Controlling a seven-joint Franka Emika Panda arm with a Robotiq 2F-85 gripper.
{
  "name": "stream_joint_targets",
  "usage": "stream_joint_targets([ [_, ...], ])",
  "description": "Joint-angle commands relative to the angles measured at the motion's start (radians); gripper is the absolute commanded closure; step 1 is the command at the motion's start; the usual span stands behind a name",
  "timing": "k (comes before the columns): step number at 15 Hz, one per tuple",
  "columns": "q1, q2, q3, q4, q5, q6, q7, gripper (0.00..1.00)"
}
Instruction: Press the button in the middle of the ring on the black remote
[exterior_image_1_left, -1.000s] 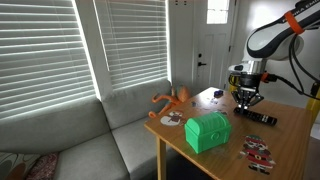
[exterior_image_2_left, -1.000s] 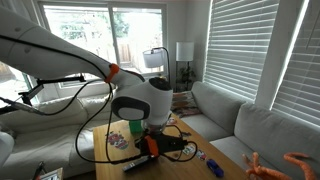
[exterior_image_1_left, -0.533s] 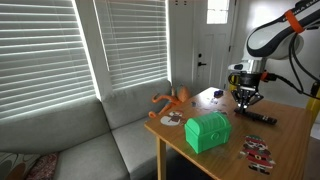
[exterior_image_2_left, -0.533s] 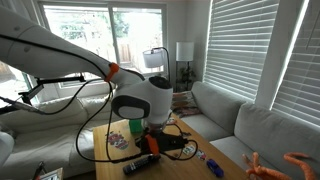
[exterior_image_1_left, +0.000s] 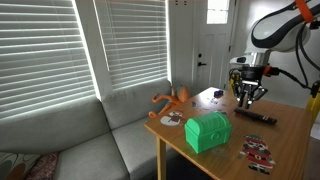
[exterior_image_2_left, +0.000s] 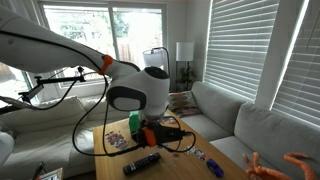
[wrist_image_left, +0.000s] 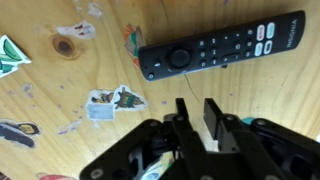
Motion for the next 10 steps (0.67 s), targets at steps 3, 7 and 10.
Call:
stream_joint_targets([
  [3,-0.013,-0.107,0.008,0.007,-0.010,-0.108,0.080,0.28],
  [7,-0.010,-0.169,0.005,0.014,-0.011,-0.163,0.185,0.02],
  [10,-0.009,-0.212,0.005,0.013,-0.013,-0.192,0.279,0.00],
])
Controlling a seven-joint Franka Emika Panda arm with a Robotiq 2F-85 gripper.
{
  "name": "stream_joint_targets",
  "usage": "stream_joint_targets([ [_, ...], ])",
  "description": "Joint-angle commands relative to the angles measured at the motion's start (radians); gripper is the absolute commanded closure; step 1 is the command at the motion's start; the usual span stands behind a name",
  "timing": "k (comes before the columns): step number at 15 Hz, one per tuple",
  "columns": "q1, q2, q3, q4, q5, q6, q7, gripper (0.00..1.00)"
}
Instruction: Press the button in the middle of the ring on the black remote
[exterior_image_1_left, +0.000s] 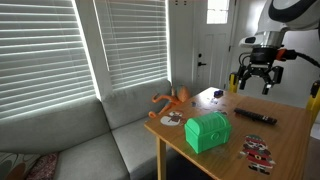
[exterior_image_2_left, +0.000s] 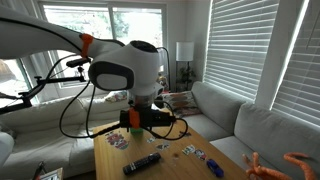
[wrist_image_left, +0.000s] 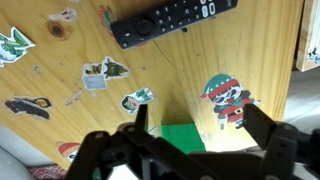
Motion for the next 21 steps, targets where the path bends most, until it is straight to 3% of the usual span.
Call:
stream_joint_targets([
  [1,-0.007,-0.071,0.006,-0.002,-0.012,-0.051,0.119,0.00],
  [9,-0.005,-0.165,0.013,-0.026,-0.006,-0.013,0.459,0.00],
  [17,-0.017,-0.219,0.016,-0.047,-0.069,0.072,0.881,0.00],
  [19,-0.019,-0.229,0.011,-0.057,-0.090,0.084,0.958,0.00],
  [20,0.014,-0.186,-0.013,-0.015,-0.067,0.058,0.887,0.00],
  [21,0.012,-0.192,-0.014,-0.021,-0.076,0.063,0.914,0.00],
])
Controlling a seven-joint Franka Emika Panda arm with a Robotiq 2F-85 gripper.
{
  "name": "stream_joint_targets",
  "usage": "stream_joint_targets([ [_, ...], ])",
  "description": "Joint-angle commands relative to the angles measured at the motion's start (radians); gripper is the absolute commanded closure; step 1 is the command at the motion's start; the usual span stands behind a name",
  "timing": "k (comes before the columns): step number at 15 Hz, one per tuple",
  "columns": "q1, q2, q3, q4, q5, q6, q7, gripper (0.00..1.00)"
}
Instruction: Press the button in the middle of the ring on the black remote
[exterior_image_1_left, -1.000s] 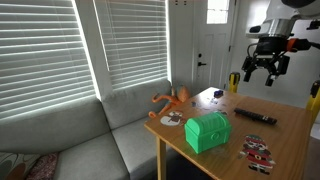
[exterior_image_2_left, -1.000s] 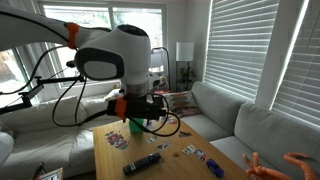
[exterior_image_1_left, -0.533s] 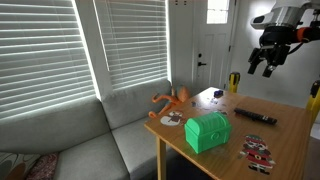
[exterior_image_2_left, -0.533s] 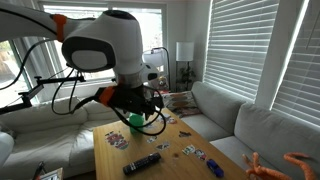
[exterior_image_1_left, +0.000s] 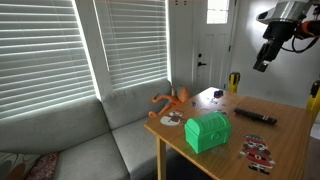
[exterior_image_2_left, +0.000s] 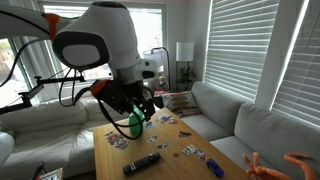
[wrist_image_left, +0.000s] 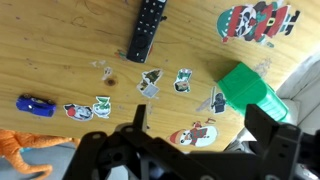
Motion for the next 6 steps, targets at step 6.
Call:
stream_joint_targets([
  [6,0.019,-0.009,-0.019,-0.007,-0.015,0.007,0.034,0.00],
])
